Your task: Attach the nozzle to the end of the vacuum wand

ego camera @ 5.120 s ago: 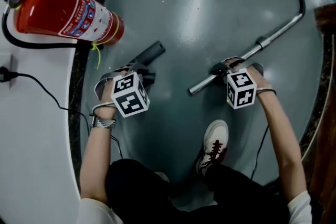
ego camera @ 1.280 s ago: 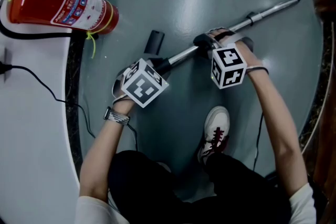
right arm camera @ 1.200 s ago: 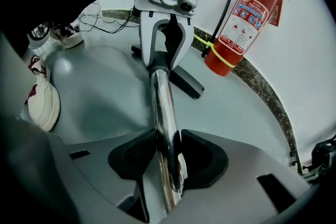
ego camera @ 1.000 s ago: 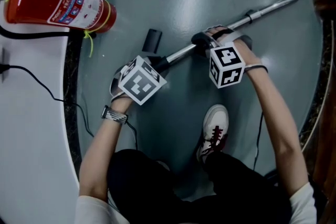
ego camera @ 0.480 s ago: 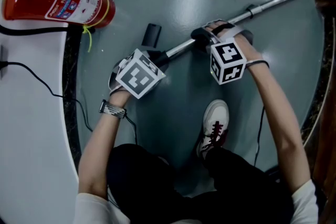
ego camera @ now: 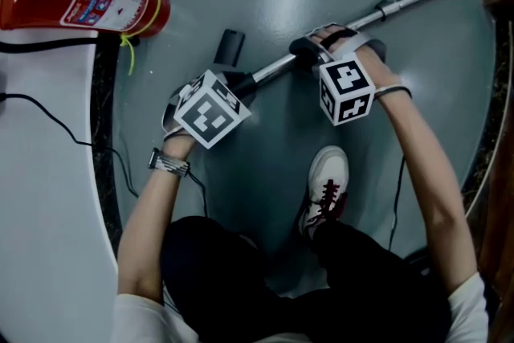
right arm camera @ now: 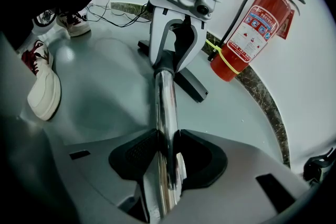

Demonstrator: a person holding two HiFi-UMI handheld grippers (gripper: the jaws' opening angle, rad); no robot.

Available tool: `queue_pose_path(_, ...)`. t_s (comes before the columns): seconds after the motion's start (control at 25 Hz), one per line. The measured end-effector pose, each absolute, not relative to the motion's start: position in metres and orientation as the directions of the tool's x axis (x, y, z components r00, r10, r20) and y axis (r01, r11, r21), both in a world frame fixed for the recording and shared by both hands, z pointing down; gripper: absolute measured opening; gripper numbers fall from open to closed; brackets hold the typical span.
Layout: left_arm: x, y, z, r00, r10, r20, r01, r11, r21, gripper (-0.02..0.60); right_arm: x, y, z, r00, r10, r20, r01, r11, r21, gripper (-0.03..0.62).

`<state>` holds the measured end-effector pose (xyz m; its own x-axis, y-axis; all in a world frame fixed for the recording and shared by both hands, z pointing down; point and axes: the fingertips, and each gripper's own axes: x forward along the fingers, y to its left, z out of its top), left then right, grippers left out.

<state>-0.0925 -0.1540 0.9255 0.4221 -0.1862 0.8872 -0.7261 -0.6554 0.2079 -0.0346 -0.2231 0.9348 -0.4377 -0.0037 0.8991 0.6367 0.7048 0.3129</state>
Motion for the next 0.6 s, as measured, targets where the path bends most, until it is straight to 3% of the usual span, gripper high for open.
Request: queue_pose_path(0.6, -0.0934, -0.158, 0.9233, 0.43, -0.207, 0.879, -0.78, -0.575, 0.246, 0.163, -0.0374, -0.2249, 0.9316, -0.463, -0.017, 0.886, 0.617, 0.711, 0.337, 0.153)
